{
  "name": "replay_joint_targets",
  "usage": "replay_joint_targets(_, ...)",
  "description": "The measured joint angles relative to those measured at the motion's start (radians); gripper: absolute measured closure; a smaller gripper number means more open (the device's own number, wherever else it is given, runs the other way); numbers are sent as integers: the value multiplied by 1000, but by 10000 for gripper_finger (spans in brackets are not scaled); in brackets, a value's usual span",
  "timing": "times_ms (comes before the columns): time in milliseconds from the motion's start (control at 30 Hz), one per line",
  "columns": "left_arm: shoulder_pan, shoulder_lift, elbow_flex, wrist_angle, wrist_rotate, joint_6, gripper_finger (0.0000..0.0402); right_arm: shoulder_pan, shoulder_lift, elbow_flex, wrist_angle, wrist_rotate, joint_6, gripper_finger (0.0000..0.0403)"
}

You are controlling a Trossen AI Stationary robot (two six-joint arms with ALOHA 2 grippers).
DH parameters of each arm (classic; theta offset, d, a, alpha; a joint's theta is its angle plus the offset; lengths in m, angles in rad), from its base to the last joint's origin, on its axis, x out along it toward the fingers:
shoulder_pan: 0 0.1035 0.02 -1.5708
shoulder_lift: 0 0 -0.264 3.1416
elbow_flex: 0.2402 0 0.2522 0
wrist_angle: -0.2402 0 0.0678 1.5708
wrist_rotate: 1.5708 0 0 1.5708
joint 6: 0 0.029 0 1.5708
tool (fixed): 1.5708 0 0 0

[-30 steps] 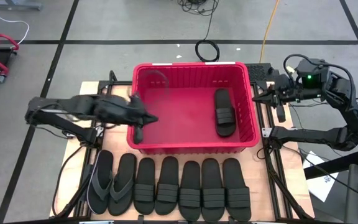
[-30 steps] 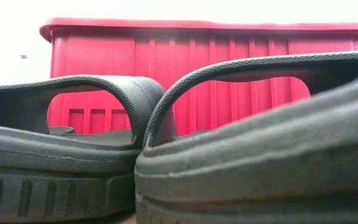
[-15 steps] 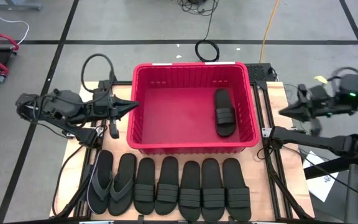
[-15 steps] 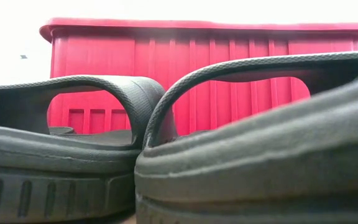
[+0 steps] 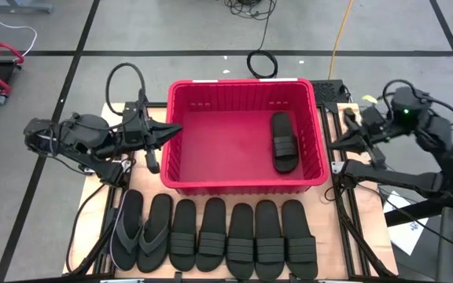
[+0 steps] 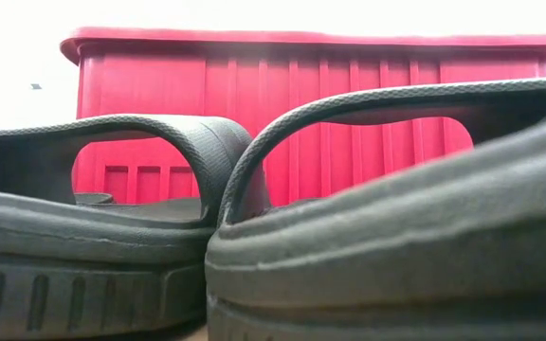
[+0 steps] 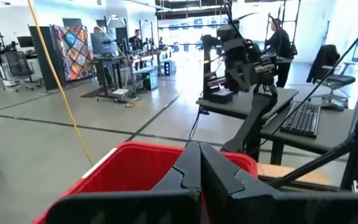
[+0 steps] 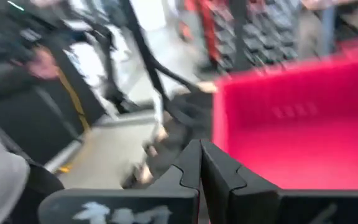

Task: Pick and place slides into bin
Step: Put the black slide into the red bin

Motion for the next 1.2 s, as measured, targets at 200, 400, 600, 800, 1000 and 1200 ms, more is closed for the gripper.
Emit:
replay_joint_targets(200, 0, 40, 0, 14, 0, -53, 401, 83, 42, -29, 221, -15, 53, 403)
replay_joint_targets(400, -7, 61, 0, 39, 0, -70, 401, 236, 84, -146, 384, 46, 91, 403)
replay_joint_targets(600, -31, 47, 0, 36, 4, -6, 401, 568, 67, -271, 615, 302, 173, 403)
replay_joint_targets(800, -48, 1, 0, 9, 5, 9, 400, 966, 115, -270, 614, 649, 179, 403)
replay_joint_targets(1000, -54, -49, 0, -83, 20, 2, 401, 1279, 273, -216, 472, 953, 226, 403)
replay_joint_targets(1200, -53, -76, 0, -132, 40, 1, 400, 1380, 413, -104, 220, 1055, 424, 403)
